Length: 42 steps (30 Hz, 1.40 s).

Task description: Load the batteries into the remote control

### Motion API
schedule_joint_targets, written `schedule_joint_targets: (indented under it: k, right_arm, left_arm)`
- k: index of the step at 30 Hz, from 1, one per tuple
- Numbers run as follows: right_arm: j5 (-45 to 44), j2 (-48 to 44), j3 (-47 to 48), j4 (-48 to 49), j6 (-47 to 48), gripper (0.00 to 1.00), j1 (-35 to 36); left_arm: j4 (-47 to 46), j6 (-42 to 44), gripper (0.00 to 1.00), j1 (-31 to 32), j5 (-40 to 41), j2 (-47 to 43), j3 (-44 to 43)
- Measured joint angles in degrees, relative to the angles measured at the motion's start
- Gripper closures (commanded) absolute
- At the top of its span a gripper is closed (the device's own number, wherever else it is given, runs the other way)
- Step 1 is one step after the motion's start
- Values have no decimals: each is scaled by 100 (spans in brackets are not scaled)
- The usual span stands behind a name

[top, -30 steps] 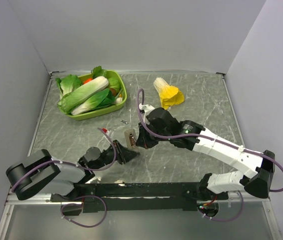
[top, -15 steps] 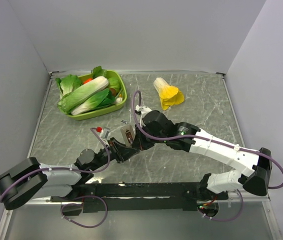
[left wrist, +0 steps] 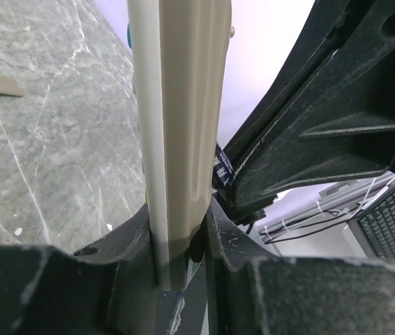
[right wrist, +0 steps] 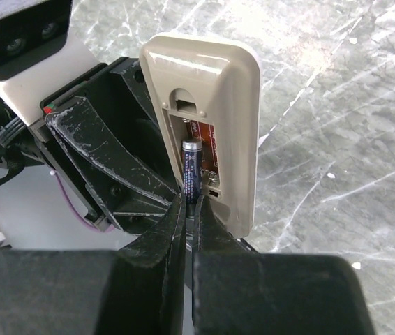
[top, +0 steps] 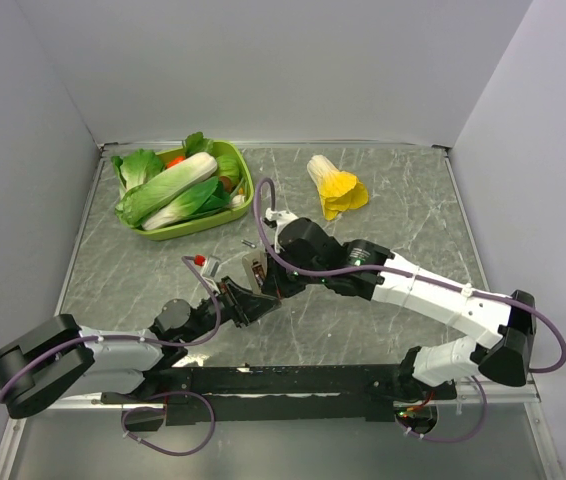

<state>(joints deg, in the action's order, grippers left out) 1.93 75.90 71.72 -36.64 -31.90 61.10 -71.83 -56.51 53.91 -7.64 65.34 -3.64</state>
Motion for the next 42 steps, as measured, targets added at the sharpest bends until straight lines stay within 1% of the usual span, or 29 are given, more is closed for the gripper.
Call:
schedule_joint_targets:
  k: [9,19,25,33,35,37,42]
  right_arm:
    - [7,251,485,-367,120,100,4]
    - [81,468,1040,-542,254,100,4]
    - [157,612,1368,-673,352,96,7]
    - [184,887,1777,-890,520,94,4]
    - [214,933,1847,-911,555,92,4]
    - [236,973,1873,-916,566,86,4]
    - [260,1086,1878,-938,603,80,4]
  left_arm:
    - [-15,-319,99,70,103,-118,0]
    - [44,-627,99,72,251,-566,2]
    - [50,-769,99,72,343,-763,2]
    - [63,-1064,99,72,511,-885,22]
    - [109,-1115,99,74,564,-964,31]
    - [216,-1167,99,79,614,-1058,48]
    - [625,-1193,99,90,713,-1261,63]
